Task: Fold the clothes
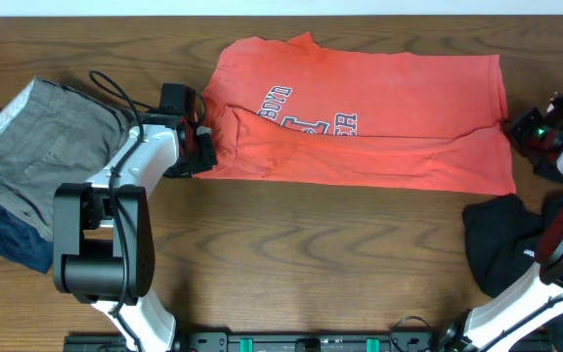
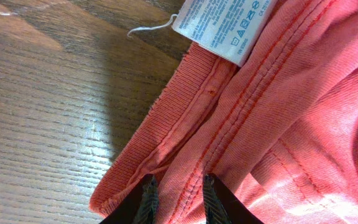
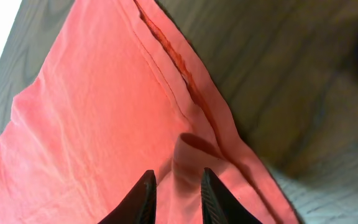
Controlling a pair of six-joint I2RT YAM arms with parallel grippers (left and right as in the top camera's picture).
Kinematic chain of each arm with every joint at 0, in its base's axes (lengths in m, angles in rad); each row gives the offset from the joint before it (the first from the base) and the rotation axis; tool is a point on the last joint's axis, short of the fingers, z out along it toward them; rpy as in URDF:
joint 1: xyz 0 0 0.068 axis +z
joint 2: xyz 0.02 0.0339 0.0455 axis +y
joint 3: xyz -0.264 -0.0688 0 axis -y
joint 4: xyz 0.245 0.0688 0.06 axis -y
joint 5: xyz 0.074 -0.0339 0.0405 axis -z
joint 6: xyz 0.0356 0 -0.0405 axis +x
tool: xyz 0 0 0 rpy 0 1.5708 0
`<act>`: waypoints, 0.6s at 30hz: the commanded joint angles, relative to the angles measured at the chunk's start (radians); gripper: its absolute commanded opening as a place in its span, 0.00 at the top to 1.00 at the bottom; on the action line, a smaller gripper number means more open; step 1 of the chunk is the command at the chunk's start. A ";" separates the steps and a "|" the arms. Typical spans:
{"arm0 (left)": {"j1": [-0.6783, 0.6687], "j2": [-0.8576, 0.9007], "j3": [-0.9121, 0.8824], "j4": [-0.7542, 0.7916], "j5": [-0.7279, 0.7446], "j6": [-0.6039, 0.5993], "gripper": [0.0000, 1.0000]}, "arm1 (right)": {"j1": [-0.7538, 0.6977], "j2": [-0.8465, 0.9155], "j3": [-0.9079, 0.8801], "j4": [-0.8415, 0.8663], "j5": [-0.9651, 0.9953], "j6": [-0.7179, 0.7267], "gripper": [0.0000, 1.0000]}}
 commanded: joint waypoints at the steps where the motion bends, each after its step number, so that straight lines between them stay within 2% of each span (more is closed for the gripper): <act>1: 0.001 0.017 0.019 0.000 -0.019 -0.002 0.73 | 0.010 0.005 0.005 -0.046 -0.005 0.020 0.80; 8: 0.001 0.017 0.019 0.018 -0.019 -0.002 0.72 | 0.013 0.005 0.004 -0.306 0.122 -0.175 0.87; 13: 0.001 0.017 0.019 0.079 -0.019 -0.002 0.72 | 0.015 0.005 -0.005 -0.341 0.231 -0.280 0.88; 18: 0.001 0.024 0.019 0.098 -0.019 -0.002 0.72 | 0.016 0.005 -0.037 -0.340 0.240 -0.312 0.88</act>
